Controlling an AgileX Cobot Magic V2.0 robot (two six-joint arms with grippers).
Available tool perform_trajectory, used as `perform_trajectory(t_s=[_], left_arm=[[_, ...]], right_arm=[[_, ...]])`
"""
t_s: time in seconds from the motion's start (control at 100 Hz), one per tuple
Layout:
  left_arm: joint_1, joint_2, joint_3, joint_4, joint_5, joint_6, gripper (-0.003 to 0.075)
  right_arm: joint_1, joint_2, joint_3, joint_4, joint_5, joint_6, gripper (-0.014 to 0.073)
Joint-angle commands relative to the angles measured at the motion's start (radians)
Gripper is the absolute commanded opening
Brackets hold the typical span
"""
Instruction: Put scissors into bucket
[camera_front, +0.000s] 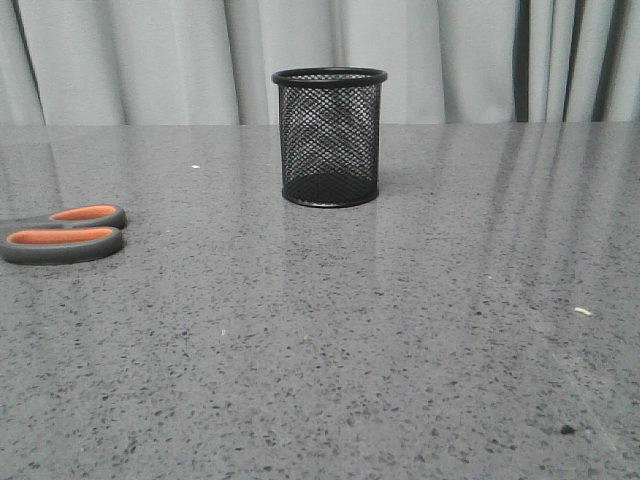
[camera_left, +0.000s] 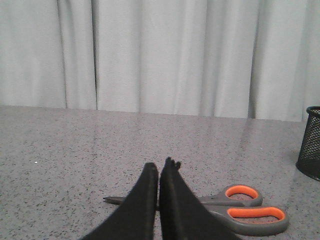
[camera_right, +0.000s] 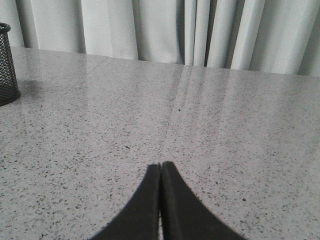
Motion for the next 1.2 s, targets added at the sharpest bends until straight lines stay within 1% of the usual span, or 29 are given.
perform_trajectory(t_s=[0.0,1.089,1.189], left_arm=[[0.001,-0.027,0.040,-0.006,-0.072,-0.005,-0.0020],[0.001,-0.027,0.040,-0.006,-0.072,-0.005,-0.0020],[0.001,-0.027,0.040,-0.006,-0.072,-0.005,-0.0020]], right_arm=[[-0.004,-0.025,0.005,-0.008,-0.075,-0.003,-0.0074],[-0.004,-0.025,0.005,-0.008,-0.083,-0.003,-0.0074],[-0.004,-0.025,0.005,-0.008,-0.107,-0.003,-0.0074]])
